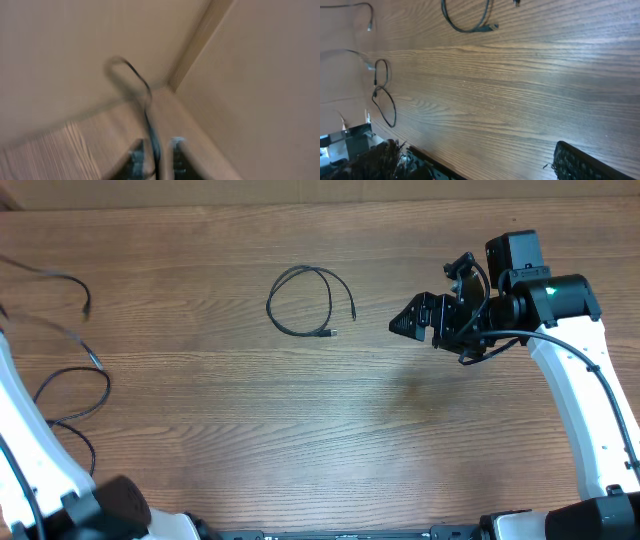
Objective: Untangle cables
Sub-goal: 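Swing the left gripper far left and drop the cable there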
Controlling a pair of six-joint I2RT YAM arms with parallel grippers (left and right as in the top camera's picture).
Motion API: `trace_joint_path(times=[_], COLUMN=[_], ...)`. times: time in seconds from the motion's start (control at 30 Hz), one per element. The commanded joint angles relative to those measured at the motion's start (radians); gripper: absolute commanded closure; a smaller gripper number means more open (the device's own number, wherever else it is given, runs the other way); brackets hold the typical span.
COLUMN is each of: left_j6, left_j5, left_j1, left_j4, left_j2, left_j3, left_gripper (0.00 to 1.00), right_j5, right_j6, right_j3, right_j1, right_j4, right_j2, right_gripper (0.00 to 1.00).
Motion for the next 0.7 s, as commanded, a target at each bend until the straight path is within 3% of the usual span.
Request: trace_joint_path(times=[0.0,0.07,0.33,0.57,0.67], left_j6=[-0.056,-0.055,-0.054,0.011,0.077], left_j5=[0.060,0.065,0.081,0.123,0.160], left_j1=[0.022,0.023,0.013,-0.037,-0.098], left_j4=[0.019,0.014,-0.005,-0.005,-0.034], left_j2=[0.088,0.124,0.148,0.056,-0.008], left_j3=[-0.078,-0.092,-0.088,-0.088,-0.088], left_gripper=[0.30,0.00,0.00,0.00,0.13], right_j5=[0.035,0.039,0.039,0.039,0.039], right_j6=[0.003,0.003,0.003,0.003,0.003], right_j3=[0.019,0.019,0.019,0.019,0.019], right_j1=[0.005,0.005,0.005,0.005,0.005], right_j4=[-0.009,-0.011,-0.006,-0.006,-0.006], right_j2=[-0.008,-0.008,-0.008,-0.008,-0.008], right_gripper=[0.03,0.03,0.03,0.03,0.03])
